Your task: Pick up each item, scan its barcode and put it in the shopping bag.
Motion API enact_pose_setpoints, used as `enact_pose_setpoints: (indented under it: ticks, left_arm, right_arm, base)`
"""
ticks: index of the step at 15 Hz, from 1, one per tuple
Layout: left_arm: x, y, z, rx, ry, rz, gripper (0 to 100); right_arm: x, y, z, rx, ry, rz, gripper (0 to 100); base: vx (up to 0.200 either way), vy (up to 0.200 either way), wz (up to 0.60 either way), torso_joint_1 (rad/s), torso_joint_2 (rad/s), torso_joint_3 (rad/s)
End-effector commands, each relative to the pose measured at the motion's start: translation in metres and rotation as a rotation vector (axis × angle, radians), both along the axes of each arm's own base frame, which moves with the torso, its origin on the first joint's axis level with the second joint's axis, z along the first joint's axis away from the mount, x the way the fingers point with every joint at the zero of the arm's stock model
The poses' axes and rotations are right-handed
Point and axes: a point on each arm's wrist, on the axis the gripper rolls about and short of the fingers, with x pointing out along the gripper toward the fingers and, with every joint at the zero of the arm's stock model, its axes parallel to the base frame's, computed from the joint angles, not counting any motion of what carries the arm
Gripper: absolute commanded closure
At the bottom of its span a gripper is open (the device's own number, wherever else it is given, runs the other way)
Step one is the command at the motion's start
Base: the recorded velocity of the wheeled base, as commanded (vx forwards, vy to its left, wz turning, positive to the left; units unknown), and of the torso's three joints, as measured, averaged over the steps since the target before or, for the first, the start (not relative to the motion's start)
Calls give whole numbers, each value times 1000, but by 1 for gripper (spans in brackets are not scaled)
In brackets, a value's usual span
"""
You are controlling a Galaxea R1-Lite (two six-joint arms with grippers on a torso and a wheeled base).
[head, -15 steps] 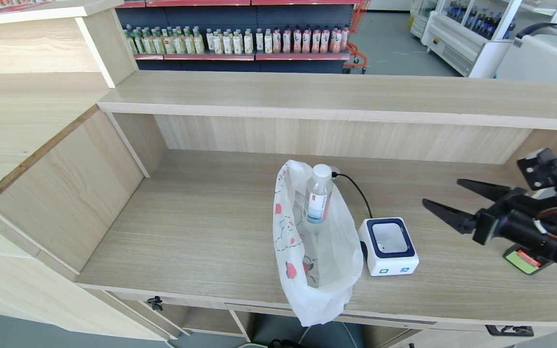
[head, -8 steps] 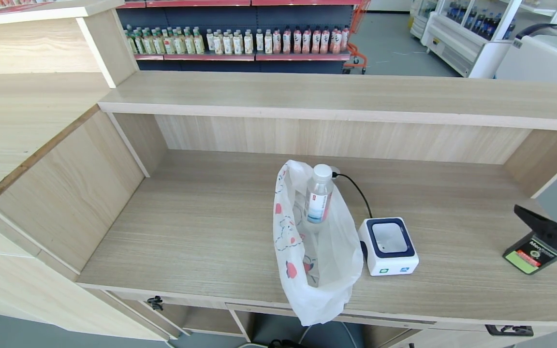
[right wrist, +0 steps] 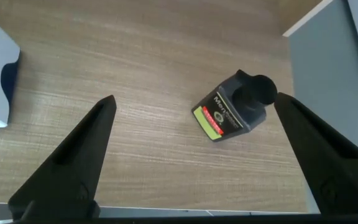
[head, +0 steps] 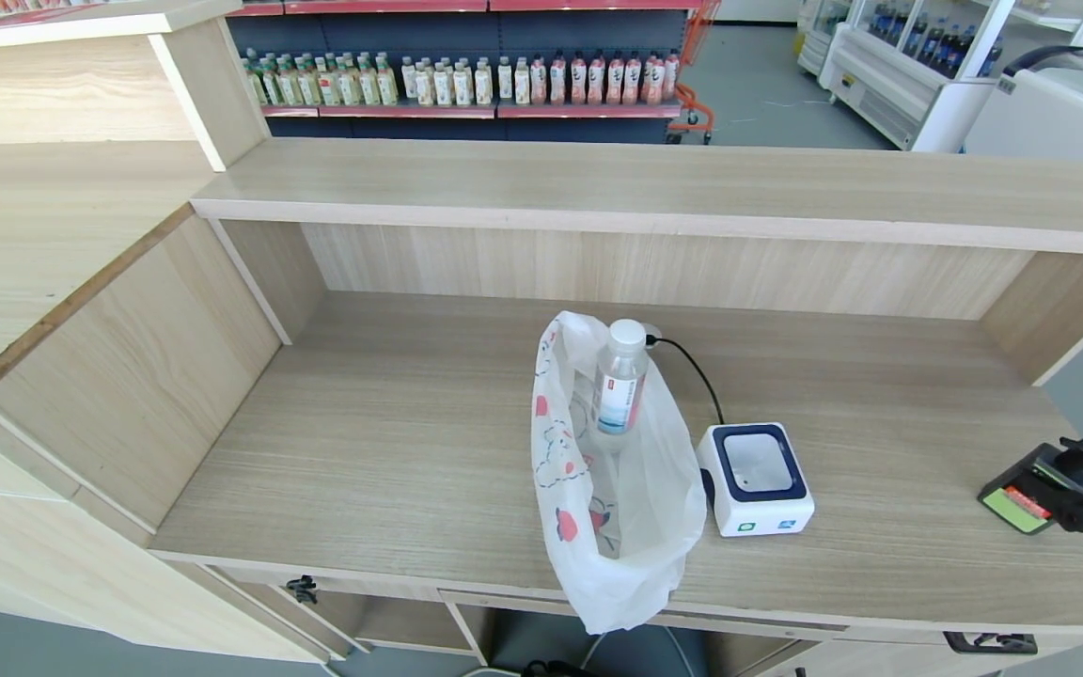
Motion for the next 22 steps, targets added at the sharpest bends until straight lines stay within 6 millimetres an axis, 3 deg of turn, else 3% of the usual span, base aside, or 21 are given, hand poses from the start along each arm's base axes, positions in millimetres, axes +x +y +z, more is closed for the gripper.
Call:
enact_pose_setpoints:
  ticks: [1,6,13,19,22]
  left_arm:
    - [0,0,0,1,0,0,0]
    - [0,0,0,1,0,0,0]
    - [0,0,0,6,0,1,0]
    - [0,0,0,3,0,1,0]
    - [0,0,0,3,0,0,0]
  right_arm:
    - [-4,2,-7,-10,31,4,0]
    - [-10,1,-7,-40,40,-39,0]
    - [-43,16,-18,-31,62,-46,0]
    - [-44,16,-17,-67,63,-40,0]
    - [-57,24,-20,-95,89,-32,0]
  base:
    - [0,0,0,0,0,0]
    - [0,0,0,0,0,0]
    - [0,-200,0,0,2,4]
    - [0,-200,0,2,5,4]
    - [0,-200,0,5,2,7]
